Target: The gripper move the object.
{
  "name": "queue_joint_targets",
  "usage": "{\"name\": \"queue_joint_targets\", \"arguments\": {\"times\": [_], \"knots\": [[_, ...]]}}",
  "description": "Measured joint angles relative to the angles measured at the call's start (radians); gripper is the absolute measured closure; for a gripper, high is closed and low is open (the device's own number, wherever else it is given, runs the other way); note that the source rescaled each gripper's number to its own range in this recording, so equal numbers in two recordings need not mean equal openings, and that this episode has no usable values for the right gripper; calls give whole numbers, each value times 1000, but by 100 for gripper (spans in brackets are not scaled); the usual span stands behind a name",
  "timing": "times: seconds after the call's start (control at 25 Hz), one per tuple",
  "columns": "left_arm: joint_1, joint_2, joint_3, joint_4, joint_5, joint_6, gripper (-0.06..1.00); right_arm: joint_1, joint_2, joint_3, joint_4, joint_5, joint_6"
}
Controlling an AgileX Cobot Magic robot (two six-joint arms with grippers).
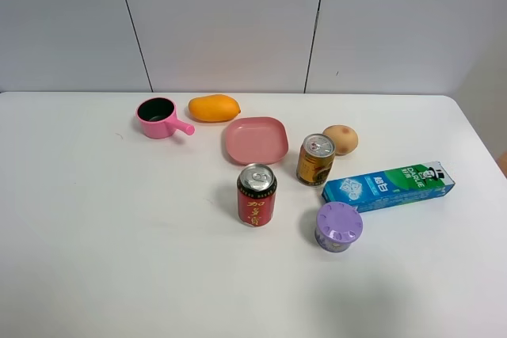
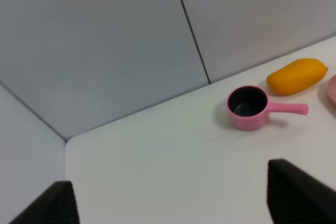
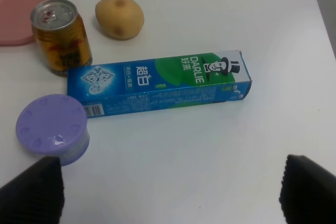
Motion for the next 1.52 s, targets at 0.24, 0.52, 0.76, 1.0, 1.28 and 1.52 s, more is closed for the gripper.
{"name": "queue_joint_targets", "arguments": {"times": [0.24,0.52,0.76,1.0,1.28,1.52], "knots": [[0,-242,136,102,1,-124,53,0,0,0,0,0,0],[0,-444,331,104,1,-288,53,0,0,0,0,0,0],[0,-597,529,93,3,-376,53,0,0,0,0,0,0],[0,-636,705,63,1,-422,53,0,0,0,0,0,0],[0,-636,848,56,-82,-448,53,0,0,0,0,0,0],[0,-636,883,46,-146,-451,53,0,0,0,0,0,0]]}}
